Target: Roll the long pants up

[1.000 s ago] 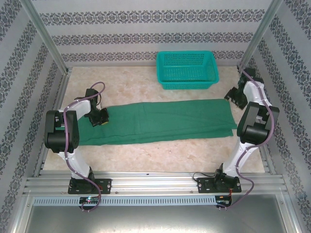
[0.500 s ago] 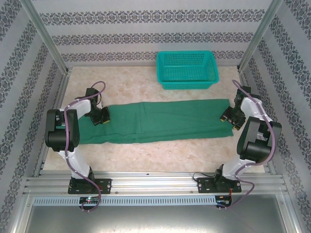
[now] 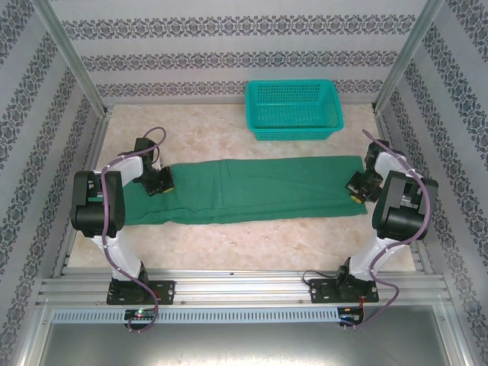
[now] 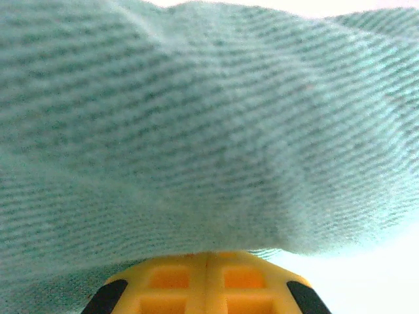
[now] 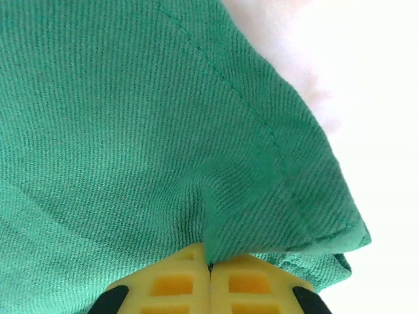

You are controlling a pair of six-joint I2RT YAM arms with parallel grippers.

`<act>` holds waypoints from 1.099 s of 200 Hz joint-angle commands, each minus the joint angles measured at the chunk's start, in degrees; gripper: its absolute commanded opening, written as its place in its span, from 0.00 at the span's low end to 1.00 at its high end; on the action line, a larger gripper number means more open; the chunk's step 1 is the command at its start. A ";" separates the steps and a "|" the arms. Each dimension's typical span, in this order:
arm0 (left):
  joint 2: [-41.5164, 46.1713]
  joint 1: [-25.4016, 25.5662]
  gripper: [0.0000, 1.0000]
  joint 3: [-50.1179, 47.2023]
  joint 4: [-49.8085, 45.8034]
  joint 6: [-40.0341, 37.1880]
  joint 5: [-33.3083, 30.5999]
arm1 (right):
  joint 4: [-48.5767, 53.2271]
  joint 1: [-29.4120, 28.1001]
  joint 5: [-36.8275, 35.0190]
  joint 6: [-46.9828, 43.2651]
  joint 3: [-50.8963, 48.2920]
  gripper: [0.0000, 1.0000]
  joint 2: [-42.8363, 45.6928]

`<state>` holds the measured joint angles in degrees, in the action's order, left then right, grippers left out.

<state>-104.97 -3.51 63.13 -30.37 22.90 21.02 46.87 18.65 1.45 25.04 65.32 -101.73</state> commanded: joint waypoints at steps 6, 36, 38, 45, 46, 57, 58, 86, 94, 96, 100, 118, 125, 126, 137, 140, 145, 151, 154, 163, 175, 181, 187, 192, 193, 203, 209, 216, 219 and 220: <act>-3.06 0.08 0.00 -1.88 0.22 -0.41 -1.27 | 1.57 0.77 -2.86 -0.08 -2.41 0.00 2.93; -3.71 0.08 0.00 -1.86 0.60 -0.46 -1.10 | 4.64 1.02 -4.38 -0.65 -2.92 0.00 7.54; -3.72 0.08 0.00 -1.81 0.58 -0.41 -1.12 | 4.88 1.03 -4.51 -0.68 -2.92 0.00 7.78; -4.00 0.08 0.00 -1.77 0.58 -0.45 -0.98 | 5.53 1.10 -5.03 -0.78 -2.91 0.00 8.54; -4.05 0.08 0.00 -1.78 0.58 -0.38 -0.98 | 5.61 1.06 -5.09 -0.83 -2.91 0.00 8.60; -4.13 0.08 0.00 -1.80 0.76 -0.33 -0.89 | 6.41 1.24 -5.70 -1.06 -3.15 0.00 9.77; -4.16 0.08 0.00 -1.79 0.76 -0.36 -0.84 | 6.49 1.23 -5.73 -1.05 -3.21 0.00 9.83; -4.10 0.08 0.00 -1.79 0.39 -0.39 -0.80 | 7.89 1.31 -6.07 -1.68 -4.77 0.00 10.61; -3.94 0.08 0.00 -1.78 0.15 -0.45 -0.79 | 8.17 1.36 -6.18 -1.83 -5.29 0.00 10.38; -3.80 0.08 0.00 -1.72 0.16 -0.45 -0.80 | 8.24 1.36 -6.19 -1.90 -5.42 0.00 10.34; -3.76 0.08 0.00 -1.70 0.14 -0.49 -0.75 | 8.31 1.42 -5.97 -1.96 -5.63 0.00 10.18; -2.97 0.00 0.00 -1.64 -0.67 -0.81 -1.26 | 8.67 1.46 -4.75 -2.62 -6.42 0.01 9.89; -2.55 -0.05 0.02 -1.77 -0.94 -0.90 -1.45 | 8.31 1.78 -3.92 -2.79 -6.83 0.22 10.20; -2.49 -0.03 0.02 -1.78 -1.02 -0.91 -1.48 | 8.32 1.80 -3.88 -2.79 -6.85 0.24 10.26; -1.79 -0.01 0.04 -1.93 -1.31 -1.07 -1.74 | 8.16 2.32 -4.22 -2.65 -7.11 0.51 10.94; -1.67 -0.01 0.05 -1.88 -1.35 -1.08 -1.74 | 8.12 2.47 -4.41 -2.67 -7.17 0.53 11.13; -1.36 -0.01 0.06 -1.81 -1.35 -1.10 -1.77 | 7.98 2.81 -4.74 -2.63 -7.22 0.57 11.45; -1.36 -0.03 0.07 -1.79 -1.44 -1.08 -1.72 | 7.90 3.30 -4.79 -2.58 -7.27 0.63 11.72; -1.41 -0.05 0.07 -1.70 -1.40 -1.04 -1.64 | 7.90 3.55 -4.79 -2.50 -7.31 0.65 11.81; -1.75 -0.01 0.07 -1.21 -1.45 -1.05 -0.87 | 7.64 4.08 -4.39 -2.35 -7.45 0.69 11.83; -2.47 -0.01 0.07 -0.54 -1.06 -0.94 0.17 | 7.02 4.51 -3.79 -2.12 -7.82 0.79 11.20; -2.94 -0.01 0.07 -0.20 -0.85 -0.91 0.56 | 6.63 4.60 -3.42 -2.10 -7.92 0.81 10.49; -3.55 -0.01 0.07 0.09 -0.79 -0.88 0.76 | 6.31 4.64 -3.24 -2.03 -7.88 0.81 9.67; -3.92 -0.05 0.07 0.31 -0.74 -0.90 0.86 | 5.96 4.64 -3.19 -1.93 -8.00 0.82 8.91; -4.01 -0.03 0.07 0.32 -0.70 -0.91 0.91 | 5.91 4.68 -3.16 -1.92 -8.01 0.82 8.74; -4.57 -0.01 0.06 0.32 -0.39 -0.89 0.90 | 5.46 4.72 -2.82 -1.64 -7.62 0.83 6.90; -4.92 -0.01 0.06 0.25 -0.33 -0.88 1.03 | 5.26 4.72 -2.24 -1.57 -7.32 0.84 6.00; -5.02 -0.02 0.06 0.01 -0.14 -0.92 1.23 | 4.77 4.75 -1.58 -1.36 -7.14 0.83 5.08; -5.13 -0.01 0.06 -0.10 -0.06 -0.92 1.25 | 4.49 4.75 -1.36 -1.27 -7.09 0.83 4.77; -5.14 -0.01 0.06 -0.15 -0.01 -0.88 1.28 | 4.43 4.78 -1.36 -1.20 -7.11 0.83 4.69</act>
<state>-106.26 -3.51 64.18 -29.47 22.87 23.22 52.60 23.14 -1.80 22.72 58.00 -93.78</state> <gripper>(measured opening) 0.065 0.835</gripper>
